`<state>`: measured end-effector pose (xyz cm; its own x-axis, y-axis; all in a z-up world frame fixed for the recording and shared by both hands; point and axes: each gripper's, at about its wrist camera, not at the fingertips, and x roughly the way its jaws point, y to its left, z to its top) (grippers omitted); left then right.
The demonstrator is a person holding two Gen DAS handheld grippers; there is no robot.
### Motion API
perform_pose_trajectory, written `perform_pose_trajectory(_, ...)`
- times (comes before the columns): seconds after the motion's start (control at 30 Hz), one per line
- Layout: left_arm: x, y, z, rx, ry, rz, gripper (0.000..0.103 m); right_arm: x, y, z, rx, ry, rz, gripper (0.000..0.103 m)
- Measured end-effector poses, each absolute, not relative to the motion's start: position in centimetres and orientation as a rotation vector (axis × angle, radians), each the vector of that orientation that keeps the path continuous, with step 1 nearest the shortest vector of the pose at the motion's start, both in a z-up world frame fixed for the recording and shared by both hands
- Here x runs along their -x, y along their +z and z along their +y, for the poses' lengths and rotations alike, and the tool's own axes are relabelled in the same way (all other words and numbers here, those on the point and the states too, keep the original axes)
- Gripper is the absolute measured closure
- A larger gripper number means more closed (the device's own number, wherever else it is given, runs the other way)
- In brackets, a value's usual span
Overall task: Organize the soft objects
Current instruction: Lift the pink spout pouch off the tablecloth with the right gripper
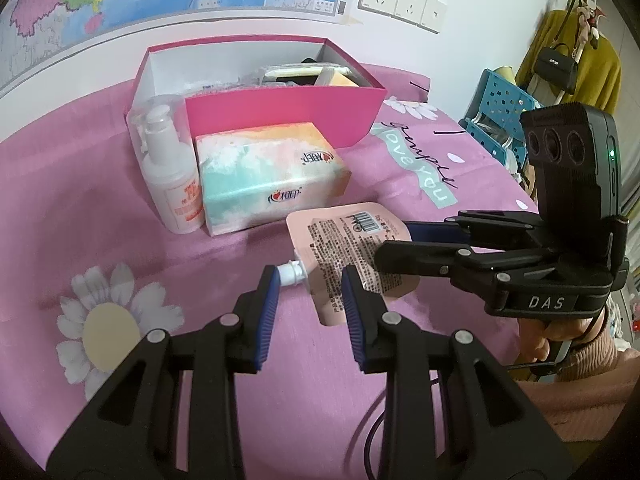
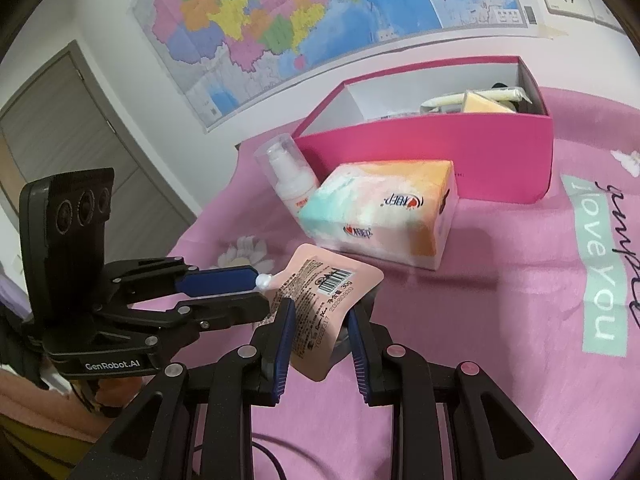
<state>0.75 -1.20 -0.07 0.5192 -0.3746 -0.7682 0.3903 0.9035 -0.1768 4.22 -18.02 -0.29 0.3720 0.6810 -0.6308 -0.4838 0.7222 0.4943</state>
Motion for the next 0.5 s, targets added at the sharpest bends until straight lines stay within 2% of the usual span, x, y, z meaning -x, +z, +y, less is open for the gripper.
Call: perform_pose_trajectory(0.5,-1.3,0.5,-1.4,-0.026,-0.453,0.899,0.07,-5.2,1.1,-18.1,-0.228,0.749,0.887,0.076)
